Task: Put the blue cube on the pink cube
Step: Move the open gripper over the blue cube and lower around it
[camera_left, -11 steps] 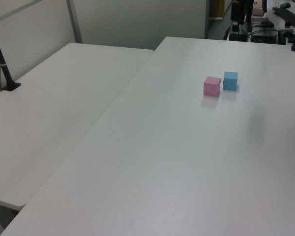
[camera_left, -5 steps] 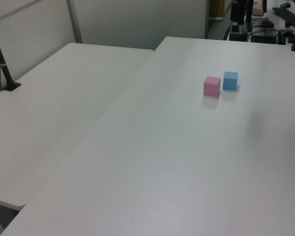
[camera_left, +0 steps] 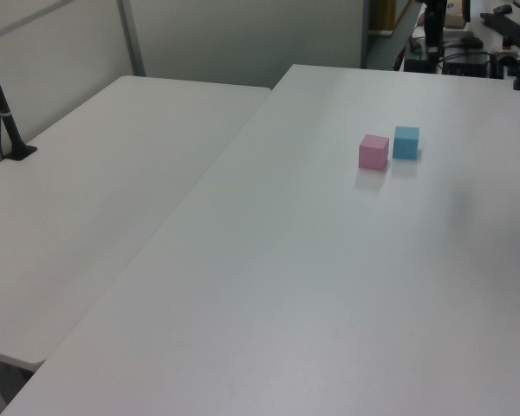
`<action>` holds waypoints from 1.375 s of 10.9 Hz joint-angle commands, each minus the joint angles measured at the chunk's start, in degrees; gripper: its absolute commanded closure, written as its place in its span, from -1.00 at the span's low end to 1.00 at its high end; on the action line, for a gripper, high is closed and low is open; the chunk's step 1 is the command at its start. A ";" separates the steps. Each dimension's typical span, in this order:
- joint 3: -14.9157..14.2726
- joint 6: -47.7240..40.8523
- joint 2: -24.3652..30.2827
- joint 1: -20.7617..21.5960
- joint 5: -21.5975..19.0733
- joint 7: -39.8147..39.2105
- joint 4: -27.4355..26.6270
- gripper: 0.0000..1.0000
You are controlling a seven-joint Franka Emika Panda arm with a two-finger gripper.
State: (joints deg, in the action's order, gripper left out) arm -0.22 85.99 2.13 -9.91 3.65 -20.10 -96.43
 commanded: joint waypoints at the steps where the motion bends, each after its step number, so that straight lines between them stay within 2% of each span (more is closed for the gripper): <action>1: -0.39 6.44 1.12 -6.06 0.48 -13.69 -7.78 -1.00; 3: -0.92 17.14 0.68 -10.89 0.14 -20.48 -13.40 -1.00; 5: -2.93 28.21 -1.33 -11.27 -0.39 -21.99 -18.51 -1.00; 6: -2.94 32.45 -3.17 -11.27 -0.48 -22.00 -20.01 -1.00; 7: -2.94 34.49 -5.45 -11.18 -1.61 -21.30 -19.93 -1.00; 9: -2.94 36.60 -8.19 -10.92 -7.84 -21.21 -19.58 -1.00; 10: -2.94 37.84 -9.07 -10.74 -9.52 -21.03 -19.50 -1.00; 15: -2.94 41.71 -12.41 -9.16 -10.41 -20.94 -19.49 -1.00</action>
State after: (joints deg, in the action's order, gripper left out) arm -2.85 125.92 -9.14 -20.34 -5.74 -41.19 -115.80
